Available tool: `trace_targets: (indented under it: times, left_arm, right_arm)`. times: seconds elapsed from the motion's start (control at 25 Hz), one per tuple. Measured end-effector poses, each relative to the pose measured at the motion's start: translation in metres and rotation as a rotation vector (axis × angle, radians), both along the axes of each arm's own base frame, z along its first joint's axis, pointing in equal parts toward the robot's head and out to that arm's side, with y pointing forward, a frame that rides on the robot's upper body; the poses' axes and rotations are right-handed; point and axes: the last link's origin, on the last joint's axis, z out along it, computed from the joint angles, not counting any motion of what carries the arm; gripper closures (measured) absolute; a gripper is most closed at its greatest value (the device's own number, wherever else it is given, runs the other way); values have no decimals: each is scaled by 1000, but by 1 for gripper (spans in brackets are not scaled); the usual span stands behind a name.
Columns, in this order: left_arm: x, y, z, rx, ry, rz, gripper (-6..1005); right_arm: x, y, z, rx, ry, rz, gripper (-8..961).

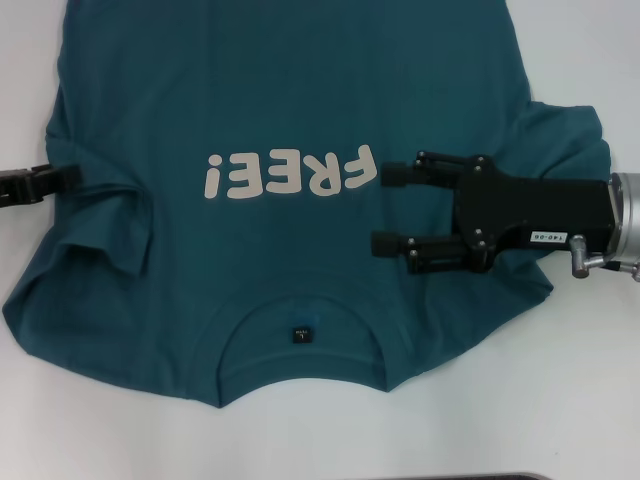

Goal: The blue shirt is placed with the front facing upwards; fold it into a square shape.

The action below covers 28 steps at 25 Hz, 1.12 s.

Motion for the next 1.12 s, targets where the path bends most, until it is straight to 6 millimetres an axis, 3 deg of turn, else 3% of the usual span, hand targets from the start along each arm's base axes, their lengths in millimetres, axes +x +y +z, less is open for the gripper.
trace_targets:
  times: [0.28, 0.44, 0.72, 1.12]
  left_arm:
    - [0, 0, 0, -1, 1, 2, 653]
    - [2, 2, 0, -1, 1, -4, 885]
    - [4, 4, -1, -1, 0, -12, 983]
    - [23, 16, -8, -14, -29, -60, 992]
  right_arm:
    - [1, -1, 0, 3, 1, -3, 56]
    - [1, 0, 1, 5, 4, -4, 56]
    - [1, 0, 1, 6, 6, -4, 56]
    - [1, 0, 1, 9, 5, -6, 56]
